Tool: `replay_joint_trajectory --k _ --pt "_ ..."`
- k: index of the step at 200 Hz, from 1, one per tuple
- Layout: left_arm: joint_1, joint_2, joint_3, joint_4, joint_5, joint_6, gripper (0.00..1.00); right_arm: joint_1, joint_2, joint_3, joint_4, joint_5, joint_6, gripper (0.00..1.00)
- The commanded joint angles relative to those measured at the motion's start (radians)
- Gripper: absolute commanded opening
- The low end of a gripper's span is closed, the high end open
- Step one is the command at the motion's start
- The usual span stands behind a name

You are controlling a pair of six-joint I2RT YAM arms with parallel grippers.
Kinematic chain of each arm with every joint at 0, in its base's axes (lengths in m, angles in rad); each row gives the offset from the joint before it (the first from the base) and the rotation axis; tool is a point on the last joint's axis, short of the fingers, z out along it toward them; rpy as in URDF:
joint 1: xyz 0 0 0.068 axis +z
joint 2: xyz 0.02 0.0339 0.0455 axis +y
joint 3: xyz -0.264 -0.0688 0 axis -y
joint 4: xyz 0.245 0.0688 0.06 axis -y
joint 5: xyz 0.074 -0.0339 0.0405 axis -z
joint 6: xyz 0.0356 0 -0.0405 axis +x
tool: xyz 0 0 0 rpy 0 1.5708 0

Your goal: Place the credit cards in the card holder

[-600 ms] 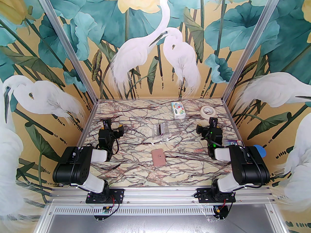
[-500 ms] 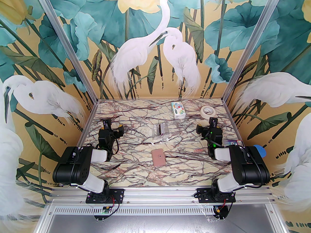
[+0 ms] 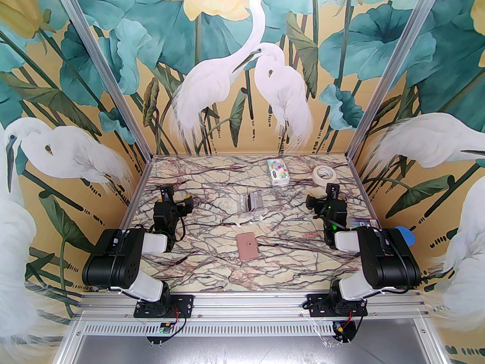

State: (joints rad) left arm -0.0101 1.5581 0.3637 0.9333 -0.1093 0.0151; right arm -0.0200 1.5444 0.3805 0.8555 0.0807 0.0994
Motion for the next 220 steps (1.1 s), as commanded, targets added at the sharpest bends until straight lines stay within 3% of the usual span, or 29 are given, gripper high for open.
replay_joint_trajectory --k 1,170,183,195,208,220 --pt "0.002 -0.004 0.008 0.024 -0.006 -0.011 1.00 -0.001 -0.009 0.014 -0.009 -0.003 -0.017 0.99" --pt "0.002 -0.005 0.005 0.026 -0.008 -0.012 1.00 -0.018 -0.009 0.028 -0.036 -0.080 -0.023 0.99" --pt "-0.012 -0.035 0.003 0.012 -0.101 -0.019 1.00 -0.018 -0.016 0.032 -0.045 -0.081 -0.027 0.99" --pt "-0.025 -0.064 0.000 0.004 -0.099 0.003 1.00 -0.007 -0.067 0.058 -0.132 -0.055 -0.030 0.99" --pt "-0.088 -0.151 0.050 -0.152 -0.255 0.034 1.00 0.001 -0.163 0.116 -0.305 -0.015 -0.021 0.99" --pt "-0.118 -0.244 0.095 -0.272 -0.300 0.030 1.00 0.003 -0.249 0.144 -0.411 0.024 0.045 0.99"
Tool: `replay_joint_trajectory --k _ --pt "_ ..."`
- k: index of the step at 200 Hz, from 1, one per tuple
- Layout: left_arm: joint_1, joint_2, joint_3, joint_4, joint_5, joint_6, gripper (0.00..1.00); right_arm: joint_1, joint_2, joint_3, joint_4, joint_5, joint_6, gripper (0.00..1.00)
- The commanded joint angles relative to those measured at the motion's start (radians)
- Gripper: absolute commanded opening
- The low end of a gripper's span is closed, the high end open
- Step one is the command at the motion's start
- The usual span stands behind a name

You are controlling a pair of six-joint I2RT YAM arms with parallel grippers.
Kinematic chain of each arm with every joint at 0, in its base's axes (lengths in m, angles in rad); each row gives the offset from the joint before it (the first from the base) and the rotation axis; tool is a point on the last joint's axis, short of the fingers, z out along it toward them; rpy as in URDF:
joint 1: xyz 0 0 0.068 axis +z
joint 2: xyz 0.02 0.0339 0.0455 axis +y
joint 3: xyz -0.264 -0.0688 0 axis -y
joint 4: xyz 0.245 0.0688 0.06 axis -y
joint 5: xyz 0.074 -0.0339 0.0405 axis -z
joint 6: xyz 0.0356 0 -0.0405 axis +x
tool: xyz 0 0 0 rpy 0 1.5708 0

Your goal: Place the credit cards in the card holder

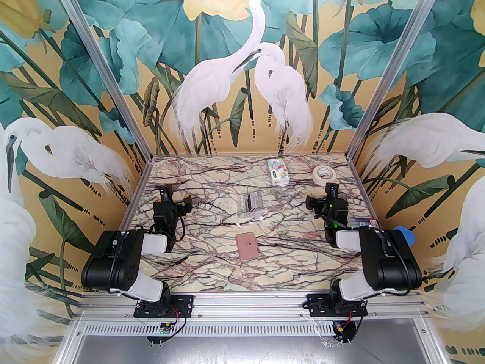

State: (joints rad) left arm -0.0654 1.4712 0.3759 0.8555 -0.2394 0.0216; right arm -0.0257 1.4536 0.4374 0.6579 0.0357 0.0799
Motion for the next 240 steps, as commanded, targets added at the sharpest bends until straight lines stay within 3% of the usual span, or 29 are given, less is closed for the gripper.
replay_joint_trajectory --k 1,46,62,81,107,127,139,162,178,185,210,221,240 --pt "-0.064 -0.168 0.084 -0.202 -0.170 0.017 1.00 0.009 -0.164 0.090 -0.221 0.073 0.074 0.99" --pt "-0.063 -0.514 0.172 -0.656 0.001 -0.296 1.00 0.011 -0.453 0.109 -0.508 -0.034 0.281 0.99" --pt "-0.058 -0.613 0.164 -0.784 0.027 -0.421 1.00 0.012 -0.556 0.086 -0.578 0.074 0.387 0.99" --pt "-0.011 -0.691 0.158 -0.886 0.150 -0.508 1.00 -0.004 -0.651 0.085 -0.751 0.244 0.660 0.99" --pt "0.022 -0.759 0.194 -1.066 0.343 -0.608 0.99 -0.021 -0.655 0.161 -0.921 0.014 0.668 1.00" --pt "0.022 -0.748 0.234 -1.185 0.533 -0.662 0.97 -0.011 -0.613 0.221 -1.094 -0.137 0.690 0.92" --pt "0.021 -0.729 0.216 -1.178 0.666 -0.716 0.90 0.013 -0.600 0.239 -1.164 -0.203 0.692 0.86" --pt "0.002 -0.683 0.119 -1.098 0.866 -0.838 0.74 0.121 -0.581 0.251 -1.245 -0.217 0.753 0.84" --pt "-0.067 -0.657 0.067 -1.097 0.845 -0.853 0.73 0.253 -0.553 0.243 -1.225 -0.217 0.782 0.83" --pt "-0.106 -0.642 0.051 -1.099 0.822 -0.854 0.72 0.323 -0.517 0.242 -1.202 -0.223 0.791 0.76" --pt "-0.236 -0.568 0.028 -1.088 0.753 -0.864 0.67 0.511 -0.350 0.285 -1.169 -0.253 0.852 0.68" --pt "-0.287 -0.532 0.031 -1.078 0.725 -0.865 0.66 0.572 -0.275 0.322 -1.170 -0.248 0.858 0.66" --pt "-0.343 -0.467 0.041 -1.041 0.707 -0.869 0.64 0.663 -0.135 0.401 -1.183 -0.235 0.850 0.54"
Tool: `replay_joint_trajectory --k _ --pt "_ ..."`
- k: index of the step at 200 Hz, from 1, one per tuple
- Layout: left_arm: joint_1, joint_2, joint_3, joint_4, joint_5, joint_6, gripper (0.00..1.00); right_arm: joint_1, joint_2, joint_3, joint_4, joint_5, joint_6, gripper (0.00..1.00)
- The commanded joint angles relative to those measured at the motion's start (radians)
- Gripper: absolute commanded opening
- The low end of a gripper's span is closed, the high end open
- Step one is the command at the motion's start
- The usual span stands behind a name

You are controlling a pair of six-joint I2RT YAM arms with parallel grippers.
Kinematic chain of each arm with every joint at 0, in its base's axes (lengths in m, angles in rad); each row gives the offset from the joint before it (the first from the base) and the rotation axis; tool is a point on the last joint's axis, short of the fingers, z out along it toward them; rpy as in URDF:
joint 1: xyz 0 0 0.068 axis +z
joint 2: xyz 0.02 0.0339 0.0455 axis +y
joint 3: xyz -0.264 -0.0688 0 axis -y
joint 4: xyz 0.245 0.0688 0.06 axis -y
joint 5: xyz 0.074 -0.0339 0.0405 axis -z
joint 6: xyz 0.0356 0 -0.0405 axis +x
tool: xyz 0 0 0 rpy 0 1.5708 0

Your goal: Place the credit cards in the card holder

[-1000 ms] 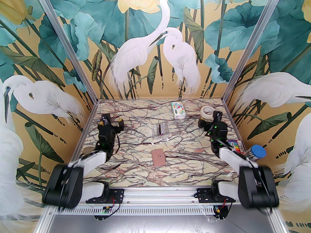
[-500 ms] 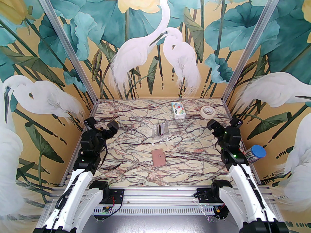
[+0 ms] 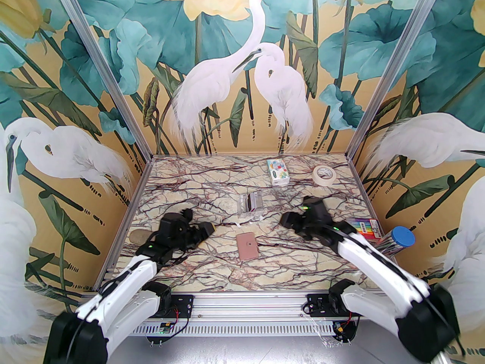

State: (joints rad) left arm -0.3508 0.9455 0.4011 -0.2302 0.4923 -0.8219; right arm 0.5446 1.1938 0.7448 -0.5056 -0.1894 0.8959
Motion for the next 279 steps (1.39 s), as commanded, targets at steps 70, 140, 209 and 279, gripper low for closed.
replay_joint_trajectory --k 70,140,209,279 --pt "-0.190 0.305 0.067 0.211 -0.044 -0.042 0.58 0.220 0.446 0.297 -0.063 -0.073 0.019 0.34" --pt "-0.226 0.428 0.077 0.304 -0.037 -0.064 0.47 0.275 0.525 0.329 -0.057 -0.093 0.046 0.30" --pt "-0.229 0.457 0.073 0.321 -0.034 -0.067 0.46 0.288 0.543 0.337 -0.068 -0.102 0.053 0.31" --pt "-0.235 0.484 0.072 0.342 -0.027 -0.072 0.45 0.290 0.571 0.329 -0.059 -0.089 0.056 0.32"
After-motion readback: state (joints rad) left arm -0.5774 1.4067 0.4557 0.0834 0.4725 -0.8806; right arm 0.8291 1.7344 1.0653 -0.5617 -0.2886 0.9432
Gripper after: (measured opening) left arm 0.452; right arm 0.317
